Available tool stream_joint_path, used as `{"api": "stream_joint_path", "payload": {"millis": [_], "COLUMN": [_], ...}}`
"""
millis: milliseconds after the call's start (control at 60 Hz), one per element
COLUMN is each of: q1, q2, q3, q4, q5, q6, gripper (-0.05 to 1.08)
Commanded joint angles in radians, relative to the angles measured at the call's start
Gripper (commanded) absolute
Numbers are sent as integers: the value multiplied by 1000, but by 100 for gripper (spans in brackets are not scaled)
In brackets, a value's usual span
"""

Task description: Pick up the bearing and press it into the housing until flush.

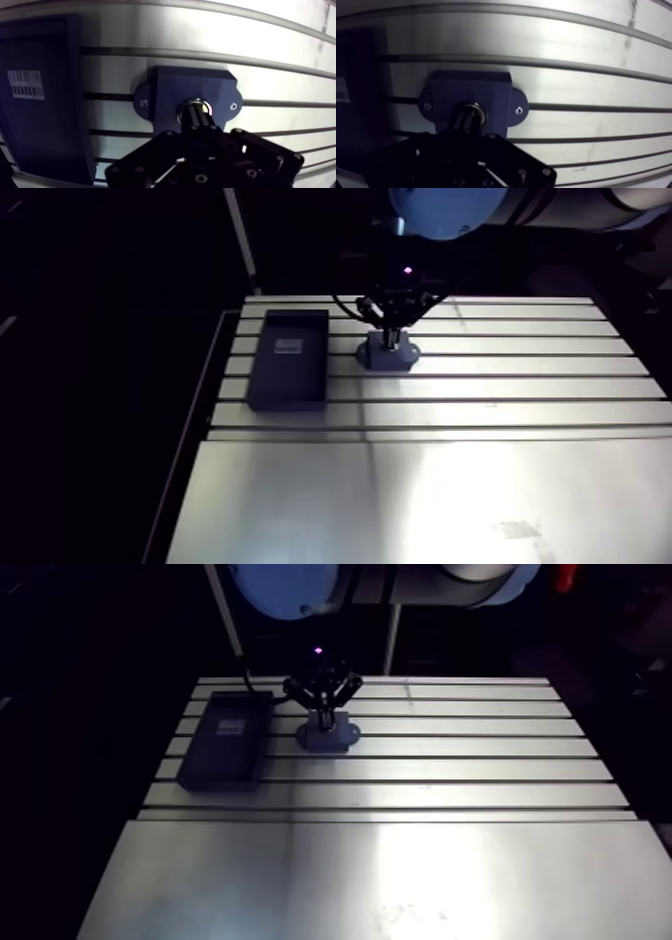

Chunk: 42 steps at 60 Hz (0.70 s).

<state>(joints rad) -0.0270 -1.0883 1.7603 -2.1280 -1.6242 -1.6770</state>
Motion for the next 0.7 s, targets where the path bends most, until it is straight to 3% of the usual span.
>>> {"api": "stream_joint_path", "payload": {"millis": [17,700], "q1": [1,1], "q2": [0,0], "q3": [0,6], "q4": [-2,-1], "q5": [2,4], "q6": [0,0], "gripper": [102,102]}}
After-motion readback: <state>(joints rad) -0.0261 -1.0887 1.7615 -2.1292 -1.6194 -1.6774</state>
